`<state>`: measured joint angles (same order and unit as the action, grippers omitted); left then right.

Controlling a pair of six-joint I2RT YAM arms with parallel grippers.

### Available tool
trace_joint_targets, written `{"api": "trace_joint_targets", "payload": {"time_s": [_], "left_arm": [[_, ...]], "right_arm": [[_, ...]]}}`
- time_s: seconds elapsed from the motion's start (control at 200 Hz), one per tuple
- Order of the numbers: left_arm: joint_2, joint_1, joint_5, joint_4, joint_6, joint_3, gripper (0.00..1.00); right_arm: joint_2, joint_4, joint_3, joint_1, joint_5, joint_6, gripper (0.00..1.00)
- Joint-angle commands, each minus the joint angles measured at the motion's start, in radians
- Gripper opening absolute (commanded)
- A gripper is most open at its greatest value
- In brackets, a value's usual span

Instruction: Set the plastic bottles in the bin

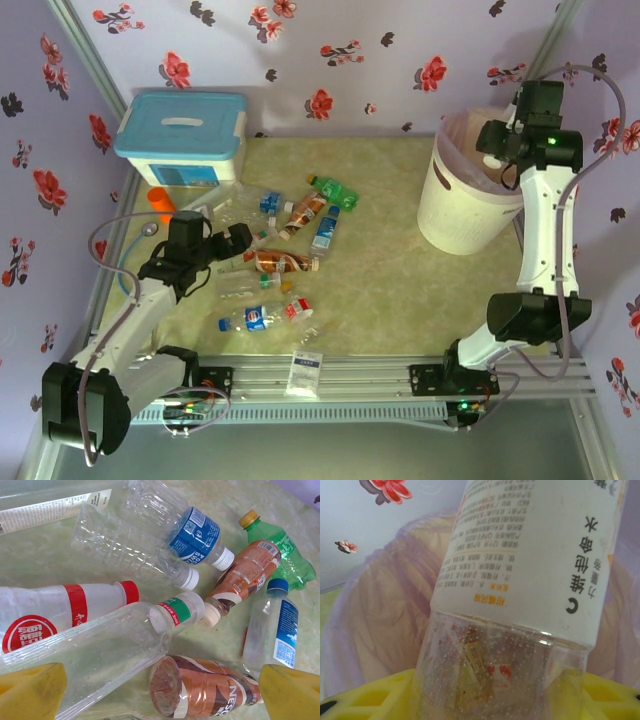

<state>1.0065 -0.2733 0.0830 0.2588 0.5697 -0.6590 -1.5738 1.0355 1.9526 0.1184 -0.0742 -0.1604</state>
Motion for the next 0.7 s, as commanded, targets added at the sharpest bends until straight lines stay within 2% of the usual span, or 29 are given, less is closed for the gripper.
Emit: {"api": "trace_joint_targets", "payload": {"time_s": [0.0,0.395,0.695], "left_arm": [[-0.021,-0.006,0.009,-0.001,0.002,-0.019,0.98],[0.005,-0.008,0.013,-0.030,0.002,-0.005,0.98],[0.072,-0.020,0.015,-0.054,-0.005,-0.014,0.98]], "right_arm": [[-0.043,-0.044,-0.026,0.025,0.068,-0.017,0.56],[-0.057,-0.091,-0.241,0.026,0.144,-0.047,0.59],[-0.128,-0.104,-0.313,0.026,0.116,-0.027,0.61]]}}
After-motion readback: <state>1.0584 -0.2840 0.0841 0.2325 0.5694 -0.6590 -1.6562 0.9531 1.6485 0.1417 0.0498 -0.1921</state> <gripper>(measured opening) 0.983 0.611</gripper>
